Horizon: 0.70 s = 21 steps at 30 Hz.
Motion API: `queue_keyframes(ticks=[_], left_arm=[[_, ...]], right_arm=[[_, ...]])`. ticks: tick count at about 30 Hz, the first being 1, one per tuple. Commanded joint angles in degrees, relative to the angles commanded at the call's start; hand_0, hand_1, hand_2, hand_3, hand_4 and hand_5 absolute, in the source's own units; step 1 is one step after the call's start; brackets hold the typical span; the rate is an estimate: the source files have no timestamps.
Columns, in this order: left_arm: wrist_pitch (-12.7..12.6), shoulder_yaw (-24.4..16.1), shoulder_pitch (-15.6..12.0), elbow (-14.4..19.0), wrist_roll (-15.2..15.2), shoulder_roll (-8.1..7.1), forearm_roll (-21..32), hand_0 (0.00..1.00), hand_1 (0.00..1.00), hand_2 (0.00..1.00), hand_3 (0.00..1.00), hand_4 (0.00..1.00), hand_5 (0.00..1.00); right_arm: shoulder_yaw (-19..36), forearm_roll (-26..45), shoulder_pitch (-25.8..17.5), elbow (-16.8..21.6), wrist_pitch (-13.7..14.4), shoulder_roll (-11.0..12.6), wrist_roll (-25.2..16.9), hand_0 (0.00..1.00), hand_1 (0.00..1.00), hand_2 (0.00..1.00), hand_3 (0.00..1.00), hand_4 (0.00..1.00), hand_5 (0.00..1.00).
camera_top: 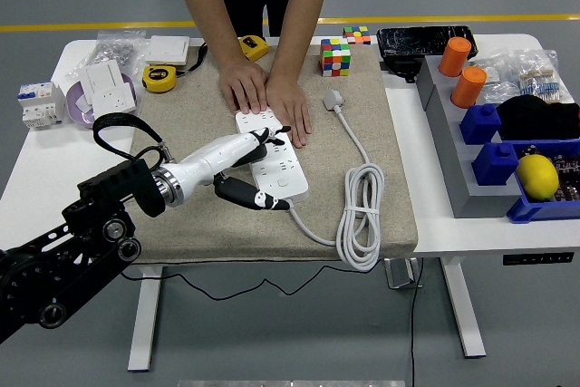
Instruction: Pick up the plug,place it near the board,insert it into the board,press the button
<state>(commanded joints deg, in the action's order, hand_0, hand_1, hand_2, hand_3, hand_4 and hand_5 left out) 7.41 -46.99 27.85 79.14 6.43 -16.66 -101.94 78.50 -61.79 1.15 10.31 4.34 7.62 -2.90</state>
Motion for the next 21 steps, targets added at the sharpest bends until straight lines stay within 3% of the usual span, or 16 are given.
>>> queue_keyframes(ticks=[5,6,11,12,14,21], left_arm=[[-0.2,2.1,1.9,-1.9,0.4,0.45,-2.7,0.221,0.111,0.225,0.920,0.599,0.154],[-0.1,2.6,2.2,-2.2,0.7,0.51,-3.1,0.156,0.042,0.154,0.876,0.529,0.002],[1.4,5.0,3.6,-3.7,2.4,0.69,-4.3,0.156,0.042,0.154,0.876,0.529,0.002],[1.8,5.8,4.0,-4.4,2.6,0.75,-4.7,0.147,0.031,0.148,0.869,0.583,0.002],[2.3,7.0,4.3,-5.5,2.9,0.87,-5.2,0.147,0.031,0.148,0.869,0.583,0.002],[2.3,8.1,4.6,-7.7,2.7,1.60,-5.5,0.147,0.026,0.146,0.868,0.590,0.002]], right_arm=[[-0.1,0.0,0.0,0.0,0.0,0.0,0.1,0.957,0.896,0.842,0.844,0.998,0.913],[-0.1,0.0,0.0,0.0,0.0,0.1,0.1,0.957,0.896,0.841,0.844,0.998,0.912],[-0.1,-0.1,0.1,0.0,0.0,0.1,0.2,0.957,0.896,0.841,0.844,0.998,0.912],[-0.2,-0.1,0.1,0.0,0.0,0.1,0.1,0.957,0.896,0.842,0.844,0.998,0.912],[-0.1,-0.2,0.1,0.0,0.0,0.1,0.1,0.957,0.896,0.842,0.844,0.998,0.912],[-0.1,-0.4,-0.1,0.0,0.0,0.2,0.2,0.958,0.896,0.842,0.844,0.998,0.913]])
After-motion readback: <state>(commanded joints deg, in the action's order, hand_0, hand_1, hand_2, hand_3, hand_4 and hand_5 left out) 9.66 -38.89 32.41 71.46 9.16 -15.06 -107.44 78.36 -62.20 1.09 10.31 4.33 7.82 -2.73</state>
